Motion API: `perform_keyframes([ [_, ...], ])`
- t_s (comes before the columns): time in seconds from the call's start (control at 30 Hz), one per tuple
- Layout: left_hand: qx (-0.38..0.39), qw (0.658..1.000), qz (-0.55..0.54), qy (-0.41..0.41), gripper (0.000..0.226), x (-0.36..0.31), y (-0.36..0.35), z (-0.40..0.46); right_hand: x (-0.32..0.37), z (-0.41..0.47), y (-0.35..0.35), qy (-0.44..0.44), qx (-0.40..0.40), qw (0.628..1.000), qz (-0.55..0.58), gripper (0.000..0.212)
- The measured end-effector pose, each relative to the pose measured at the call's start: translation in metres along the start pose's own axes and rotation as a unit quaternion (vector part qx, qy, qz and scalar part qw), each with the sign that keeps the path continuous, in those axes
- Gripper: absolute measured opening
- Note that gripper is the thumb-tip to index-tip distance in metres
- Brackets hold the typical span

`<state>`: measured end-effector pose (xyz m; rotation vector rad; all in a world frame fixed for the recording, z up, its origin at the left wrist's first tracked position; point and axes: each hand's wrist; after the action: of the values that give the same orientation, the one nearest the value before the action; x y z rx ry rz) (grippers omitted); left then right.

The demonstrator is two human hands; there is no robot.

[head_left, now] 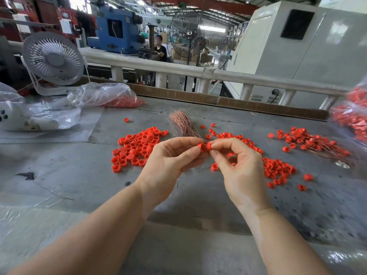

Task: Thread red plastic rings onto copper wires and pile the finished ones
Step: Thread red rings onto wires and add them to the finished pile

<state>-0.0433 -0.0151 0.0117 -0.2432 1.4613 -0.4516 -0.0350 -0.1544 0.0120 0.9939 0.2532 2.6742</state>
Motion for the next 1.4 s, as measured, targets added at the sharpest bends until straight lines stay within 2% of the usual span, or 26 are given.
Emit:
perform_keyframes([
  [0.53, 0.005, 0.999, -0.037, 0.032, 0.020, -0.0004, 0.0005, 0.0016, 0.0026, -0.0009, -0.0005, 0.003, -0.006, 1.000, -0.012, 0.031],
  [0.83, 0.005, 0.997, -0.046, 0.053, 0.021, -0.0005, 0.0005, 0.0018, 0.0023, -0.0012, 0.0002, -0.028, -0.006, 0.999, -0.025, 0.023],
  [1.03, 0.001, 0.998, -0.043, 0.054, 0.022, -0.0002, -0.0006, 0.0029, 0.0016, 0.0005, 0.0016, -0.060, -0.001, 0.998, -0.011, 0.029],
  [1.4, 0.001, 0.998, -0.029, 0.056, 0.020, 0.0013, -0.0001, 0.0029, 0.0010, 0.0002, 0.0018, -0.082, 0.000, 0.997, -0.006, 0.023],
])
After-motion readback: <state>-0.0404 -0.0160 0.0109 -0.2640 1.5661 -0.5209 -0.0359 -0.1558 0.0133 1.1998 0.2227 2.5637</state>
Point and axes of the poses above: each hand's wrist, its own z-axis towards the middle knuckle, its own y-axis out of the back of the hand, x = y × z, and after that the axes turned 8 degrees about y, right-handed
